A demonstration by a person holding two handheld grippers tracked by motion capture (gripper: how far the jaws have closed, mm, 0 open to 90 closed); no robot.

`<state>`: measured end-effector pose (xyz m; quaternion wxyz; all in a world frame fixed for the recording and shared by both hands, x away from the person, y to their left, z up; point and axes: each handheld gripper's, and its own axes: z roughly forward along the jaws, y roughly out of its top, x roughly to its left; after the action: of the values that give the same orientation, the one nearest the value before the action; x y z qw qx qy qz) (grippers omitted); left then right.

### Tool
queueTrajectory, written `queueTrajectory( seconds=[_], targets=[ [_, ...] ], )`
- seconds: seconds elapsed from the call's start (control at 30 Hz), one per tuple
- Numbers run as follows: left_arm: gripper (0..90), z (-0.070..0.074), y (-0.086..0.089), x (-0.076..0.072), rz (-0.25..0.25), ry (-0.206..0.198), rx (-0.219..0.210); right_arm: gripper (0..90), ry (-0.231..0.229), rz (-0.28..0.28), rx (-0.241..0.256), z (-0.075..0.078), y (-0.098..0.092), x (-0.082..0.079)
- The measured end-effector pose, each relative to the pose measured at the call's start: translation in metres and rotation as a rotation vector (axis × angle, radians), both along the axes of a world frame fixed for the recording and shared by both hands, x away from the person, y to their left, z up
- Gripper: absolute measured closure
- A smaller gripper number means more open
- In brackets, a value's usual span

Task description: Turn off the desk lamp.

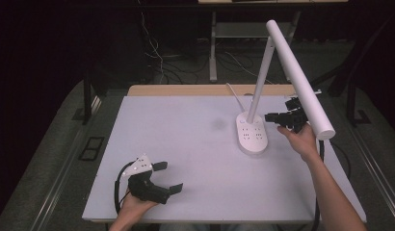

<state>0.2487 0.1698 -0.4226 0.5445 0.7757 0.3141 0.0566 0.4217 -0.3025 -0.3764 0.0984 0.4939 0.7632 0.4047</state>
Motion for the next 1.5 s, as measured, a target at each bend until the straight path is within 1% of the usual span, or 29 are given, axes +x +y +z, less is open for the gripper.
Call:
queueTrajectory(
  seconds=[0.03, 0.13, 0.17, 0.2, 0.23, 0.3, 0.33, 0.37, 0.4, 0.43, 0.47, 0.5, 0.57, 0.6, 0.67, 0.73, 0.8, 0.87, 0.93, 0.97, 1.0, 1.03, 1.17, 1.23, 1.27, 1.3, 1.33, 1.47, 1.5],
  targets=[
    [0.0, 0.0, 0.0, 0.0, 0.0, 0.0, -0.001, 73.2, 0.0, 0.0, 0.0, 0.0, 0.0, 0.0],
    [0.0, 0.0, 0.0, 0.0, 0.0, 0.002, -0.007, 63.1, -0.014, -0.007, -0.006, 0.006, 0.0, -0.011],
    [0.0, 0.0, 0.0, 0.0, -0.003, 0.001, -0.005, 57.4, -0.02, -0.006, -0.004, 0.01, 0.0, -0.017],
    [0.0, 0.0, 0.0, 0.0, -0.004, 0.0, -0.003, 57.4, -0.02, -0.006, -0.004, 0.01, 0.0, -0.017],
    [0.0, 0.0, 0.0, 0.0, -0.005, 0.0, -0.002, 53.1, -0.027, -0.009, -0.006, 0.011, -0.001, -0.02],
    [0.0, 0.0, -0.001, 0.001, -0.005, 0.002, -0.005, 43.5, -0.028, -0.009, 0.017, 0.013, -0.001, -0.027],
    [0.0, 0.0, -0.001, 0.001, -0.005, 0.002, -0.008, 30.7, -0.026, -0.015, 0.019, 0.014, 0.0, -0.034],
    [0.0, 0.0, 0.0, 0.001, -0.006, 0.002, -0.01, 24.0, -0.03, -0.015, 0.03, 0.014, 0.0, -0.037],
    [0.0, 0.0, 0.0, 0.001, -0.007, 0.002, -0.009, 24.0, -0.03, -0.015, 0.03, 0.014, 0.0, -0.037],
    [0.0, 0.001, 0.0, 0.0, -0.007, 0.001, -0.009, 15.2, -0.034, -0.008, 0.045, 0.014, 0.0, -0.042],
    [0.0, 0.0, 0.0, 0.0, -0.007, 0.001, -0.009, 9.4, -0.03, 0.008, 0.056, 0.014, 0.0, -0.046],
    [0.0, 0.001, 0.0, 0.0, -0.007, 0.002, -0.011, 9.3, -0.032, 0.019, 0.062, 0.013, 0.001, -0.05],
    [0.0, 0.001, 0.0, 0.0, -0.007, 0.002, -0.012, 0.9, -0.031, 0.029, 0.064, 0.013, 0.003, -0.058],
    [0.0, 0.001, 0.0, 0.0, -0.007, 0.001, -0.013, 0.4, -0.029, 0.039, 0.073, 0.013, 0.004, -0.063],
    [0.0, 0.001, 0.0, 0.0, -0.009, -0.001, -0.011, 0.4, -0.043, 0.059, 0.075, 0.013, 0.006, -0.072],
    [0.0, 0.001, -0.001, -0.001, -0.008, 0.0, -0.013, 0.4, -0.058, 0.068, 0.078, 0.014, 0.008, -0.082],
    [0.0, 0.001, -0.001, -0.001, -0.008, -0.002, -0.014, 0.4, -0.07, 0.077, 0.093, 0.014, 0.009, -0.091],
    [0.0, 0.001, 0.0, -0.001, -0.009, -0.003, -0.012, 0.4, -0.081, 0.083, 0.094, 0.013, 0.01, -0.099],
    [0.0, 0.001, 0.0, -0.001, -0.007, -0.002, -0.012, 0.5, -0.082, 0.088, 0.1, 0.011, 0.011, -0.108],
    [0.0, 0.001, 0.0, -0.001, -0.006, -0.001, -0.013, 0.5, -0.083, 0.095, 0.11, 0.009, 0.012, -0.116],
    [0.0, 0.001, 0.0, -0.001, -0.005, -0.001, -0.014, 0.5, -0.083, 0.095, 0.11, 0.009, 0.012, -0.116],
    [0.0, 0.001, 0.0, -0.001, -0.008, -0.002, -0.01, 0.5, -0.084, 0.098, 0.113, 0.007, 0.013, -0.12],
    [0.0, 0.001, 0.0, -0.001, -0.007, -0.004, -0.01, 0.5, -0.093, 0.097, 0.122, 0.0, 0.014, -0.134],
    [0.0, 0.001, 0.001, -0.001, -0.007, -0.003, -0.01, 0.5, -0.103, 0.092, 0.116, -0.005, 0.014, -0.141],
    [0.0, 0.001, 0.0, -0.001, -0.006, -0.002, -0.01, 0.5, -0.109, 0.082, 0.107, -0.008, 0.014, -0.145],
    [0.0, 0.001, 0.0, -0.001, -0.006, -0.001, -0.009, 0.5, -0.116, 0.066, 0.112, -0.011, 0.014, -0.148],
    [0.0, 0.001, 0.0, -0.001, -0.005, 0.0, -0.011, 0.5, -0.113, 0.064, 0.126, -0.014, 0.014, -0.152],
    [0.0, 0.001, 0.0, -0.001, -0.008, -0.002, -0.007, 0.5, -0.112, 0.053, 0.13, -0.026, 0.012, -0.163],
    [0.0, 0.001, 0.0, -0.001, -0.007, -0.002, -0.008, 0.5, -0.108, 0.05, 0.124, -0.032, 0.01, -0.168]
  ],
)
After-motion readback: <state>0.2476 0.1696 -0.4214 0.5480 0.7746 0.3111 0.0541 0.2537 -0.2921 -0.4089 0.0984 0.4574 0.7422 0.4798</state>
